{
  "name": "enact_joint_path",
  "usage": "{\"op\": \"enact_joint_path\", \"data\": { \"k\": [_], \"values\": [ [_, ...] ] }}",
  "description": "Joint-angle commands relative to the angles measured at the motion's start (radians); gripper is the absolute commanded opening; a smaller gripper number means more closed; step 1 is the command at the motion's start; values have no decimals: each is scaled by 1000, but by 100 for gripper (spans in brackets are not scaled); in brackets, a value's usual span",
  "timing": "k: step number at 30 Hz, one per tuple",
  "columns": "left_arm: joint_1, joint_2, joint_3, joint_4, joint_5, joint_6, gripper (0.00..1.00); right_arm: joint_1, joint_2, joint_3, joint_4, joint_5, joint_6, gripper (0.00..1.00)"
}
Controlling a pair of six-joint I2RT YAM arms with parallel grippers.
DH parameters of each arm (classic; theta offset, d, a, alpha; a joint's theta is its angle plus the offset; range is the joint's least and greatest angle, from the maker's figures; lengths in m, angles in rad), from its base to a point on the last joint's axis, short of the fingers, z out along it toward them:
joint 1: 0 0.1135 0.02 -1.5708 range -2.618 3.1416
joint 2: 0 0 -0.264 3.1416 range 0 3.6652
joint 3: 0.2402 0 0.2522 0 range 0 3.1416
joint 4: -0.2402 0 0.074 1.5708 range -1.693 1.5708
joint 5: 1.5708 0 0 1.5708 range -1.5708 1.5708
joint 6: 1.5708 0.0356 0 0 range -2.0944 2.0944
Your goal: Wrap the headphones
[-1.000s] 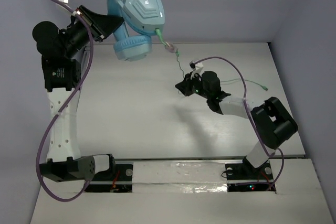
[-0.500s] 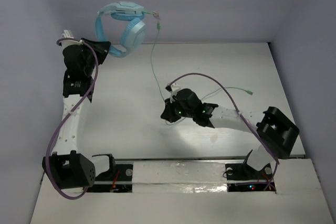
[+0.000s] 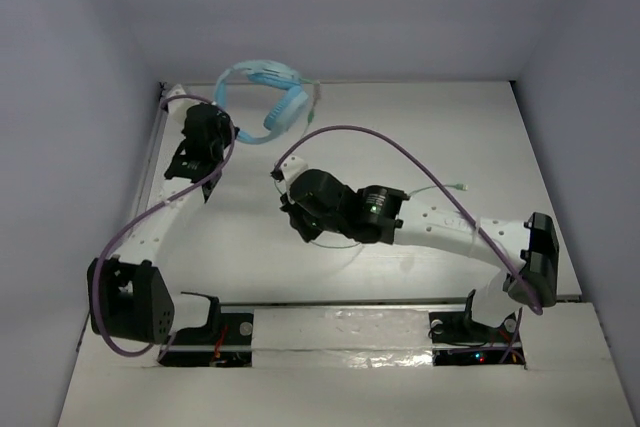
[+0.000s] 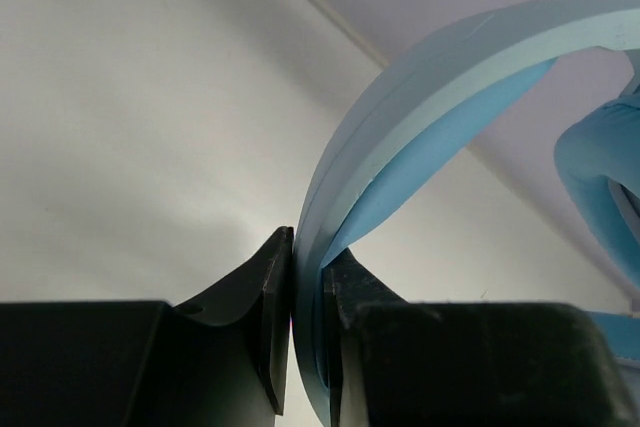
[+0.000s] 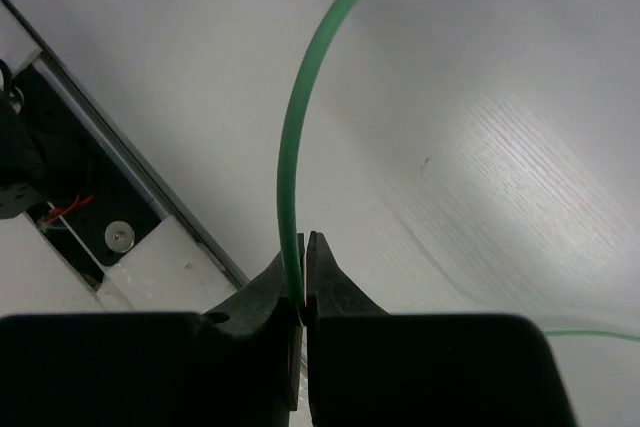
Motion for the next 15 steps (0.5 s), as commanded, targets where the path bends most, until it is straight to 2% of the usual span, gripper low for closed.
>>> {"op": "enact_joint_path", "data": {
  "k": [1,6,10,15],
  "values": [
    [-54,28,15,144,-33,33,0,7,0,128,-158,80,-105,0],
    [-149,84,-1,199,33,105,0,7,23,311,-243,216,-200,0],
    [-193,75,-81,359,204,151,0,-26,17,363,-215,212,-256,0],
    [-212,50,-139,369,283,191,0,-101,26,376,-192,302,-329,0]
  ]
}}
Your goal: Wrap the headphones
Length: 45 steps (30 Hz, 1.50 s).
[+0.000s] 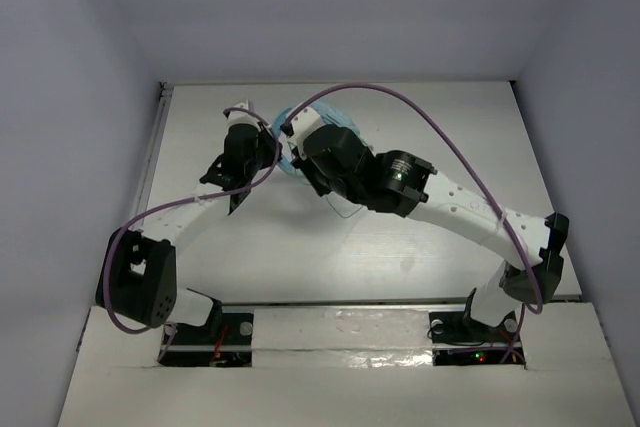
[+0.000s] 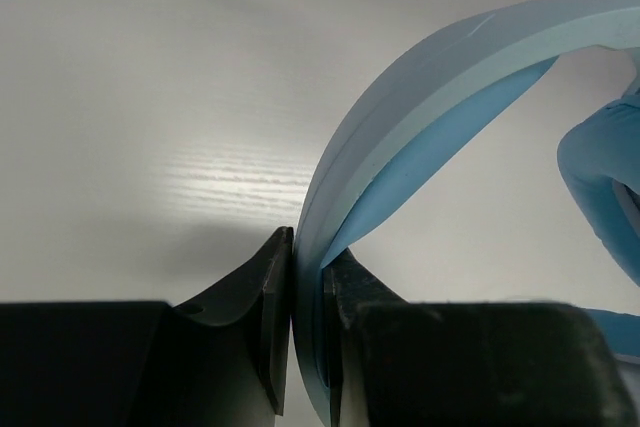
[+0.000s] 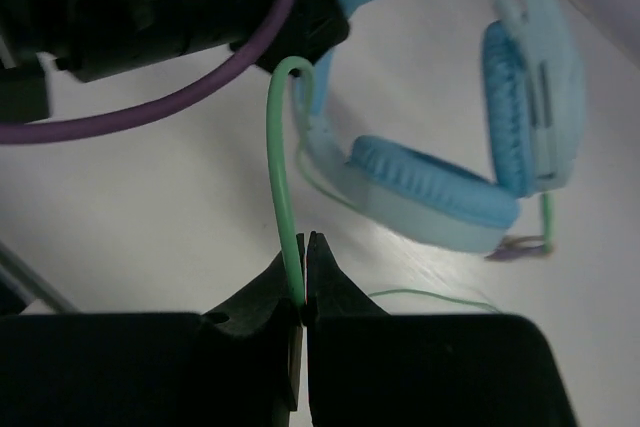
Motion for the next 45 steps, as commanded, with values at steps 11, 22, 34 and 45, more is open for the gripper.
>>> {"op": "enact_joint_path", "data": {
  "k": [11,22,34,45],
  "values": [
    [-23,-166,-1,69,235,86,0,-217,19,17,37,110,-135,0],
    [-32,-136,154,-203,313,209,0,-330,-38,-58,108,242,-149,0],
    [-32,-140,250,-313,436,278,0,-406,-92,-112,183,164,-155,0],
    [-32,-62,301,-407,603,332,0,-406,-24,-86,228,129,-163,0]
  ]
}}
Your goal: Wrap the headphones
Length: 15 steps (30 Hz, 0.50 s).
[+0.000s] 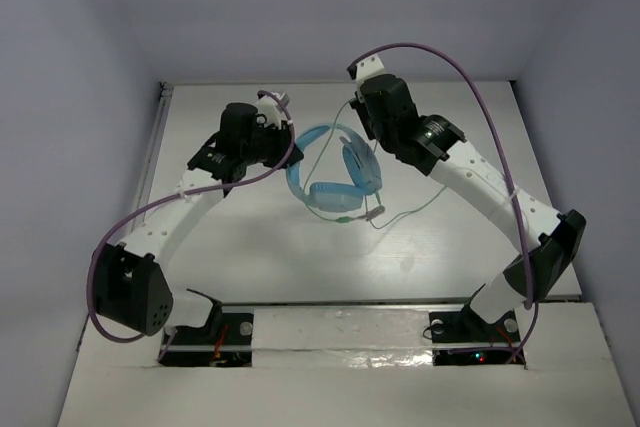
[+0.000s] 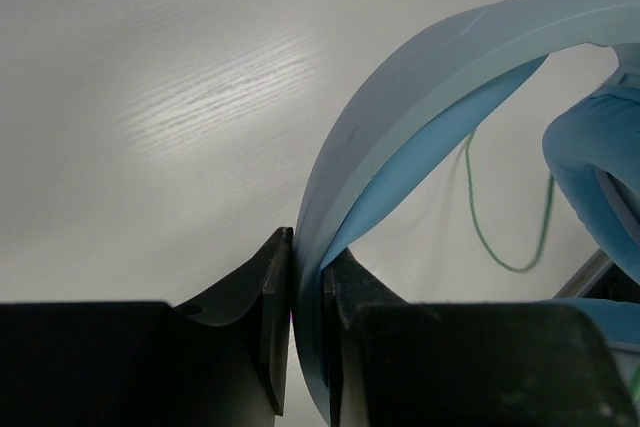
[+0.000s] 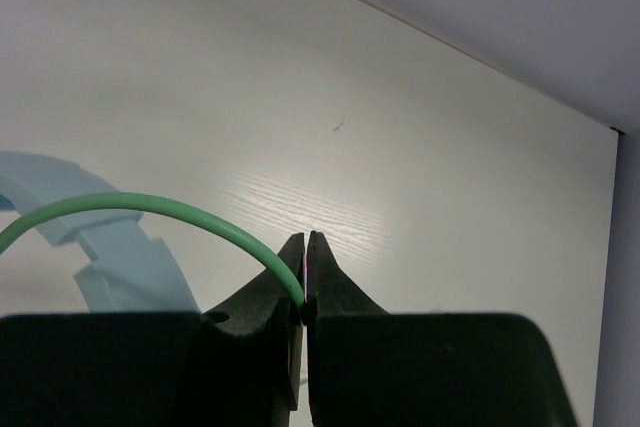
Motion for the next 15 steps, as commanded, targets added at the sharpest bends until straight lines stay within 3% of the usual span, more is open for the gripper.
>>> {"op": "enact_joint_path", "data": {
  "k": [1,15],
  "values": [
    [-6,-19,48,31,102,-25,0,-2,6,22,79,27,5,0],
    [94,-76,77,45,317,-51,0,-76,-172,-270,228,16,214,0]
  ]
}}
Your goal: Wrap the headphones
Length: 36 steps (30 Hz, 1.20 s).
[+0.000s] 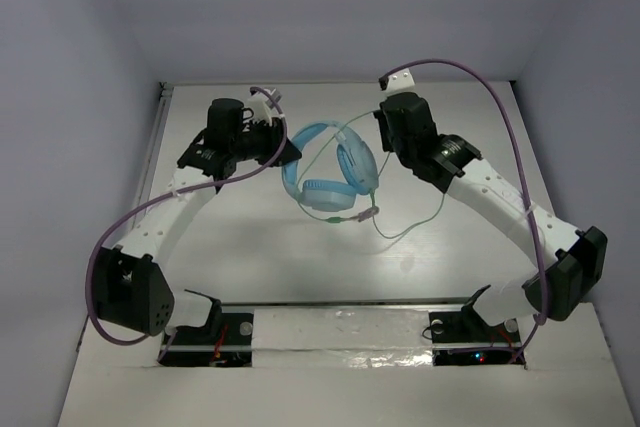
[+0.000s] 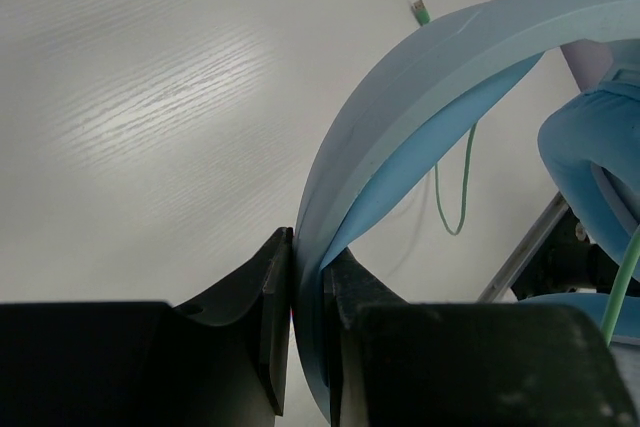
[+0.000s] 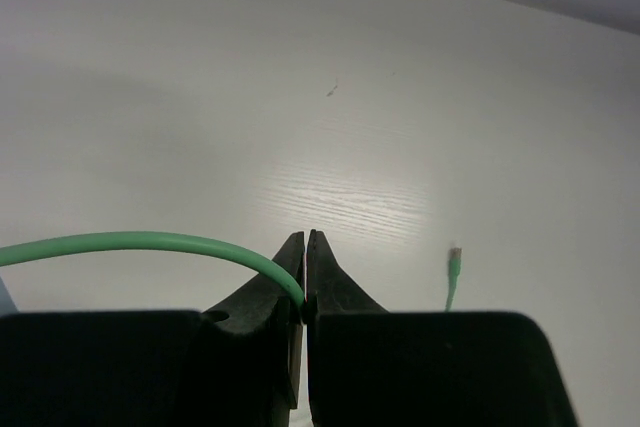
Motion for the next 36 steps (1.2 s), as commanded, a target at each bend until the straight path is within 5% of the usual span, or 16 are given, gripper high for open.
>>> {"op": "enact_joint_path", "data": {
  "k": [1,10,19,36],
  "values": [
    [20,-80,54,89,132,-59,0,-9,-33,-7,103,30,74,0],
    [138,-103,23,261,332,-245,0,-9,-141,-246,359,-202,255,1],
    [138,-115,26,319,382,-323,0,-9,-96,-404,709,-491,292,16],
    [138,-130,-60,667,409,-699,0,-9,32,-541,1072,-689,399,44]
  ]
}}
